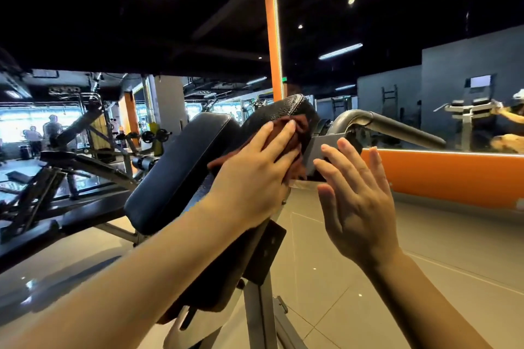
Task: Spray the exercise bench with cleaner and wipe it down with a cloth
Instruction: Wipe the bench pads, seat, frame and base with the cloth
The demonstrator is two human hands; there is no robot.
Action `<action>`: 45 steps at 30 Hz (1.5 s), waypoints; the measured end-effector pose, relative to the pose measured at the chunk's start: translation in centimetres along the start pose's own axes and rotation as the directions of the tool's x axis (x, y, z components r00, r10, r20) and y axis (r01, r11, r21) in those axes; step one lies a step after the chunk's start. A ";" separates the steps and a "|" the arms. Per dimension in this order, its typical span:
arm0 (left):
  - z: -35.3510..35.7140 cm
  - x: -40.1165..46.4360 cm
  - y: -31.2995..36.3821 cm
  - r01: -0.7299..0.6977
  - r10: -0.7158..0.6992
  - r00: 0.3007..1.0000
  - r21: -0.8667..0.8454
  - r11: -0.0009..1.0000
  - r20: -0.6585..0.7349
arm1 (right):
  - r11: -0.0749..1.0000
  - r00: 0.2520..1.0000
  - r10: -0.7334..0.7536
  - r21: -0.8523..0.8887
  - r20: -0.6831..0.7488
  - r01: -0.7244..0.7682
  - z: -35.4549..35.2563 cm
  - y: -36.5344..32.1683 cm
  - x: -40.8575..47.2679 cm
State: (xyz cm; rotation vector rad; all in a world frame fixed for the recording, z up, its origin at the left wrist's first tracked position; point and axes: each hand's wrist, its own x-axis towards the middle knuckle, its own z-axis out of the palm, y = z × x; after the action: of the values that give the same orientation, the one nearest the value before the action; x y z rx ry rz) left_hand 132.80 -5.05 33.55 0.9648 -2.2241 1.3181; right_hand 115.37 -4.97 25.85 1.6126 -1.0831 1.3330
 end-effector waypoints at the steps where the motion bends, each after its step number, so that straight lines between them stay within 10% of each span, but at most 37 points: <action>1: 0.4 2.0 -0.3 0.033 -0.032 0.998 -0.026 0.999 0.060 | 0.999 0.999 -0.020 -0.027 0.027 0.021 -0.4 0.2 0.2; 16: 0.1 -7.7 -1.2 -0.130 0.132 0.991 -0.102 0.986 0.015 | 0.994 0.991 -0.074 -0.075 0.109 0.082 -2.0 -0.5 0.2; 28: 0.5 5.6 -0.7 0.043 -0.036 0.994 -0.062 0.997 0.102 | 0.991 0.978 -0.051 -0.114 0.204 0.076 -2.6 0.6 0.8; 33: -0.2 0.5 -1.0 -0.127 0.126 0.988 -0.001 0.992 -0.088 | 0.988 0.977 -0.097 -0.099 0.192 0.118 -3.1 -0.1 0.4; 45: 0.6 -10.2 -0.1 -0.164 0.177 0.981 -0.164 0.973 0.073 | 0.992 0.970 -0.045 -0.103 0.239 0.071 -4.1 -0.6 -0.7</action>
State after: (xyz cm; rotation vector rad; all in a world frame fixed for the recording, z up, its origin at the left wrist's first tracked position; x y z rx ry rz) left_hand 139.95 -1.82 26.93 0.8026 -2.4832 1.1673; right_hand 114.45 -0.84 25.83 1.7365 -1.2183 1.0420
